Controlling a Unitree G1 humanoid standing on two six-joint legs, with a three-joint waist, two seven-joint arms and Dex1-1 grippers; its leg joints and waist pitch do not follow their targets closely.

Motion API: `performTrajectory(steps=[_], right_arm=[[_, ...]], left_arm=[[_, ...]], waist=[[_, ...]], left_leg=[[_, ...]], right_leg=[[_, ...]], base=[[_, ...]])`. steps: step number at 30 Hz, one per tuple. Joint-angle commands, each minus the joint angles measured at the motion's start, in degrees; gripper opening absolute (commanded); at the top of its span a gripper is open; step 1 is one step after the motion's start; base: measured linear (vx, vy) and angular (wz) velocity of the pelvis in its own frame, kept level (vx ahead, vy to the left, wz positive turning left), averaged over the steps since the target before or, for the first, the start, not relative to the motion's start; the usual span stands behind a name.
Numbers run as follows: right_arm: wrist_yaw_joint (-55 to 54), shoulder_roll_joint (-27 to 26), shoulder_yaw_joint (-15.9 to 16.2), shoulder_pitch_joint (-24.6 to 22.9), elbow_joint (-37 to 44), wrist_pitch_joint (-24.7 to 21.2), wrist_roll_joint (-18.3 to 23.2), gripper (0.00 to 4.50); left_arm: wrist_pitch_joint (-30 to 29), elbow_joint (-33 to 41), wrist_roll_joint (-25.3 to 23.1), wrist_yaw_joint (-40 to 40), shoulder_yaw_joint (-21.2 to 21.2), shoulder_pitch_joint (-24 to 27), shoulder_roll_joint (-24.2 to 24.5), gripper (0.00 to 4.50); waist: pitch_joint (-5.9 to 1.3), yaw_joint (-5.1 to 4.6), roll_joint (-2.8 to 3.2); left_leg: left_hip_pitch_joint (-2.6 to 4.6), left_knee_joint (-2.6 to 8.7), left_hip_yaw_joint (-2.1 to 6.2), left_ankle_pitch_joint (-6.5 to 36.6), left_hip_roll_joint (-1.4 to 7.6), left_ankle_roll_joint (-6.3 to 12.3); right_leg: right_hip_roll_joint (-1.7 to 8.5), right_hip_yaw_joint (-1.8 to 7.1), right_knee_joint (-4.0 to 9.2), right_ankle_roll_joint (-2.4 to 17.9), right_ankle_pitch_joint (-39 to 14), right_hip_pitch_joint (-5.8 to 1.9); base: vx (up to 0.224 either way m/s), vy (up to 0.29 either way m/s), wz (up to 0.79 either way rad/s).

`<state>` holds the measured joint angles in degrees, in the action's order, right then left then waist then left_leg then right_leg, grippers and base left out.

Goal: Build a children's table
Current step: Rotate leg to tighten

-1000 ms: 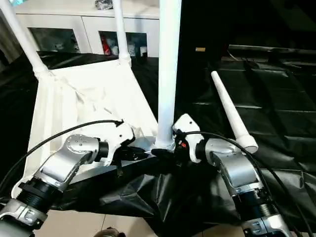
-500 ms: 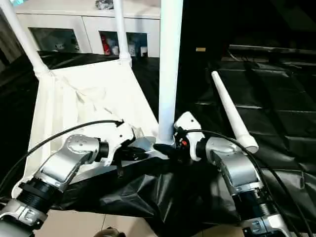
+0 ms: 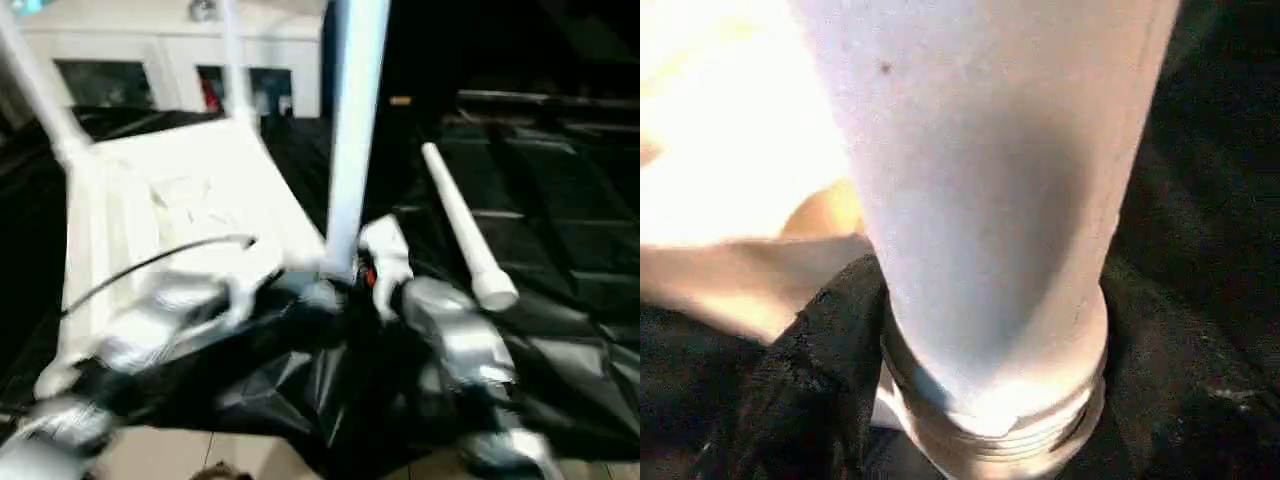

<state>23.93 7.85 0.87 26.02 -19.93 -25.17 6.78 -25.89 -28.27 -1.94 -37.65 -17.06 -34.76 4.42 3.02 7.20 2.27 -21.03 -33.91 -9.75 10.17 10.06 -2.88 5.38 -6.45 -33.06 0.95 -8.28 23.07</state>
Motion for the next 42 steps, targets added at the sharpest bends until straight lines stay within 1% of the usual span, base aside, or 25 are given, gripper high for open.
performTrajectory(steps=[1, 2, 3, 4, 5, 6, 7, 8, 9, 12, 13, 14, 18, 20, 21, 24, 26, 28, 29, 30, 33, 38, 39, 41, 42], right_arm=[[-8.08, -6.12, 0.61, 1.93, -5.23, 1.03, -0.23, 2.73], [-8.08, -6.12, 0.61, 1.93, -5.23, 1.03, -0.23, 2.73], [-8.37, -7.36, 0.09, 2.80, -5.99, 1.19, 0.59, 3.08], [-8.37, -7.36, 0.09, 2.80, -5.99, 1.19, 0.59, 3.08], [-7.89, -7.98, -0.39, 3.19, -6.26, 1.05, 1.41, 3.29], [-7.38, -8.53, -0.69, 3.59, -6.66, 0.99, 1.61, 3.43], [-6.77, -8.18, 0.07, 3.51, -6.50, 1.13, 0.85, 3.53], [-6.51, -7.95, 0.53, 3.44, -6.40, 1.23, 0.39, 3.53], [-6.46, -7.85, 0.76, 3.41, -6.36, 1.31, 0.17, 3.77], [-1.61, -5.86, 2.61, 2.72, -4.41, 2.03, 0.06, 3.77], [1.74, -4.24, 3.55, 2.27, -2.93, 2.21, 0.49, 3.77], [2.19, -3.95, 3.65, 2.19, -2.66, 2.19, 0.56, 3.77], [9.12, 1.48, 5.43, 1.10, 0.31, 2.76, 0.32, 3.77], [13.73, 5.33, 6.26, 0.34, 2.11, 3.04, 0.42, 3.77], [16.08, 7.34, 6.71, -0.03, 2.86, 3.12, 0.37, 3.77], [22.57, 12.15, 7.64, -1.06, 4.84, 3.34, 0.79, 3.77], [26.09, 14.31, 7.66, -1.72, 6.28, 3.97, 1.42, 3.77], [29.15, 16.08, 7.45, -2.32, 7.49, 4.93, 2.71, 3.77], [29.20, 16.11, 7.44, -2.33, 7.50, 4.93, 2.74, 3.77], [29.94, 16.56, 7.51, -2.41, 7.66, 4.74, 3.18, 3.77], [31.33, 17.39, 7.88, -2.66, 7.57, 4.91, 3.53, 3.77], [30.72, 16.96, 8.14, -1.92, 4.99, 5.29, 1.94, 3.77], [30.68, 16.94, 8.24, -1.87, 4.82, 5.36, 1.90, 3.63], [30.56, 16.89, 8.55, -1.88, 4.76, 5.43, 1.78, 3.63], [30.53, 16.78, 8.90, -1.97, 4.92, 5.48, 1.74, 3.50]], left_arm=[[0.78, -3.34, 1.08, 7.91, 2.69, -4.15, -5.11, 0.00], [0.78, -3.34, 1.08, 7.91, 2.69, -4.15, -5.11, 0.00], [0.88, -4.15, 1.07, 8.98, 2.85, -4.73, -6.08, 0.00], [0.88, -4.15, 1.07, 8.98, 2.85, -4.73, -6.08, 0.00], [1.33, -4.24, 0.99, 8.65, 2.64, -4.86, -6.26, 0.00], [1.71, -4.50, 0.79, 8.25, 2.66, -5.03, -6.50, 0.00], [2.57, -4.06, 0.70, 6.96, 2.27, -4.72, -6.18, 0.00], [3.02, -3.83, 0.66, 6.30, 2.05, -4.55, -5.98, 0.00], [3.23, -3.76, 0.67, 5.97, 1.92, -4.48, -5.87, 0.00], [4.16, -2.38, 1.27, 1.65, 0.78, -3.65, -4.31, 0.00], [4.38, -1.21, 2.01, -0.74, 0.31, -3.04, -3.32, 0.00], [4.44, -0.98, 2.07, -1.10, 0.20, -2.92, -3.12, 0.00], [4.97, 1.94, 2.41, -5.47, -0.94, -1.16, 0.17, 0.00], [5.16, 3.52, 2.74, -8.00, -1.12, -0.08, 2.30, 0.00], [5.10, 4.36, 2.96, -9.37, -1.25, 0.51, 3.44, 0.00], [5.46, 6.72, 3.34, -13.26, -1.83, 2.09, 6.43, 0.00], [5.45, 8.51, 3.88, -15.80, -2.04, 3.14, 8.04, 0.00], [5.56, 10.71, 4.80, -18.31, -2.12, 4.38, 9.55, 0.00], [5.57, 10.75, 4.82, -18.36, -2.12, 4.40, 9.57, 0.00], [5.66, 11.33, 5.11, -18.97, -2.16, 4.73, 9.94, 0.00], [5.31, 12.42, 5.64, -19.68, -2.22, 5.40, 10.61, 0.00], [4.70, 13.61, 5.66, -20.31, -2.26, 6.23, 11.11, 0.00], [4.67, 13.66, 5.64, -20.36, -2.27, 6.26, 11.12, 0.00], [4.64, 13.65, 5.59, -20.37, -2.33, 6.29, 11.11, 0.00], [4.61, 13.70, 5.54, -20.37, -2.51, 6.30, 11.16, 0.00]], waist=[[-4.11, -0.39, -0.65], [-4.18, -0.43, -0.63], [-4.29, -0.41, -0.30], [-4.31, -0.49, -0.38], [-4.39, -0.43, -0.49], [-4.45, -0.38, -0.35], [-4.42, -0.39, -0.40], [-4.37, -0.38, -0.39], [-4.33, -0.37, -0.48], [-4.22, -0.43, -0.51], [-4.15, -0.51, -0.53], [-4.13, -0.54, -0.50], [-4.15, -0.53, -0.51], [-4.14, -0.32, -0.52], [-4.10, -0.39, -0.39], [-4.04, -0.09, -0.44], [-3.97, 0.07, -0.42], [-4.01, 0.30, -0.71], [-3.97, 0.52, -0.50], [-3.98, 0.61, -0.63], [-4.03, 1.02, -0.65], [-4.06, 1.03, -0.72], [-4.03, 1.03, -0.70], [-4.01, 1.01, -0.67], [-4.04, 1.02, -0.70]], left_leg=[[0.40, 4.23, 1.15, 14.06, 2.35, -0.07], [0.49, 4.19, 1.14, 14.08, 2.33, -0.07], [0.40, 4.16, 1.20, 13.61, 2.38, 0.36], [0.36, 4.17, 1.14, 13.45, 2.46, 0.70], [0.21, 4.15, 1.12, 12.43, 2.44, 1.30], [0.19, 4.15, 1.13, 11.91, 2.50, 1.57], [0.14, 4.13, 1.06, 11.36, 2.51, 2.18], [0.13, 4.17, 1.05, 11.33, 2.55, 2.26], [0.18, 4.17, 1.01, 11.66, 2.56, 2.28], [0.20, 4.30, 1.06, 12.68, 2.57, 2.14], [0.19, 4.34, 1.05, 13.44, 2.57, 2.18], [0.18, 4.36, 1.06, 13.31, 2.67, 2.28], [0.12, 4.33, 1.09, 13.24, 2.81, 2.52], [0.11, 4.24, 1.06, 12.87, 2.89, 2.81], [0.26, 4.19, 0.92, 13.13, 2.86, 2.96], [0.32, 4.19, 1.05, 13.70, 3.00, 2.92], [0.42, 4.22, 0.95, 14.05, 3.09, 3.11], [0.39, 4.24, 1.01, 14.10, 3.23, 3.04], [0.49, 4.22, 0.96, 13.98, 3.24, 3.13], [0.55, 4.20, 0.91, 13.99, 3.19, 3.13], [0.50, 4.17, 0.96, 13.50, 3.26, 2.96], [0.42, 4.11, 0.91, 13.05, 3.11, 2.82], [0.40, 4.12, 0.91, 13.13, 3.07, 2.77], [0.38, 4.15, 0.96, 13.28, 3.12, 2.75], [0.40, 4.14, 0.96, 13.23, 3.10, 2.75]], right_leg=[[4.08, 2.79, 4.75, 6.40, -22.79, -2.73], [4.09, 2.76, 4.73, 6.51, -22.87, -2.76], [4.14, 2.77, 4.60, 6.52, -21.97, -2.99], [4.07, 2.85, 4.62, 6.57, -21.14, -2.97], [3.97, 2.84, 4.37, 6.83, -19.15, -3.16], [3.99, 2.89, 4.20, 7.15, -18.06, -3.18], [3.95, 2.87, 4.07, 7.92, -16.58, -3.24], [3.98, 2.87, 4.10, 8.05, -16.61, -3.26], [4.01, 2.88, 4.10, 8.16, -17.13, -3.25], [4.06, 2.83, 4.31, 7.75, -19.10, -3.28], [4.07, 2.85, 4.46, 7.06, -20.30, -3.36], [4.06, 2.92, 4.40, 7.05, -20.08, -3.32], [4.10, 2.98, 4.21, 7.48, -19.39, -3.36], [4.07, 2.99, 4.00, 8.00, -18.56, -3.47], [4.03, 3.06, 4.10, 8.34, -18.82, -3.18], [4.09, 3.03, 4.12, 8.12, -19.95, -3.35], [4.05, 3.11, 4.22, 8.28, -20.61, -3.06], [4.14, 3.09, 4.10, 8.50, -20.46, -3.14], [4.11, 3.16, 4.08, 8.57, -20.80, -2.94], [4.08, 3.16, 4.16, 8.57, -20.98, -2.91], [4.14, 3.18, 3.96, 8.95, -20.64, -2.93], [4.12, 3.14, 3.96, 8.84, -20.53, -2.92], [4.09, 3.12, 4.03, 8.73, -20.95, -2.95], [4.08, 3.10, 4.05, 8.46, -21.30, -2.94], [4.08, 3.10, 4.05, 8.34, -21.23, -2.95]], base=[[0.000, 0.000, 0.00], [0.000, 0.000, 0.00], [0.000, 0.000, 0.00], [0.000, 0.000, 0.00], [0.000, 0.000, 0.00], [0.000, 0.000, 0.00], [0.000, 0.000, 0.00], [0.000, 0.000, 0.00], [0.000, 0.000, 0.00], [0.000, 0.000, 0.00], [0.000, 0.000, 0.00], [0.000, 0.000, 0.00], [0.000, 0.000, 0.00], [0.000, 0.000, 0.00], [0.000, 0.000, 0.00], [0.000, 0.000, 0.00], [0.000, 0.000, 0.00], [0.000, 0.000, 0.00], [0.000, 0.000, 0.00], [0.000, 0.000, 0.00], [0.000, 0.000, 0.00], [0.000, 0.000, 0.00], [0.000, 0.000, 0.00], [0.000, 0.000, 0.00], [0.000, 0.000, 0.00]])
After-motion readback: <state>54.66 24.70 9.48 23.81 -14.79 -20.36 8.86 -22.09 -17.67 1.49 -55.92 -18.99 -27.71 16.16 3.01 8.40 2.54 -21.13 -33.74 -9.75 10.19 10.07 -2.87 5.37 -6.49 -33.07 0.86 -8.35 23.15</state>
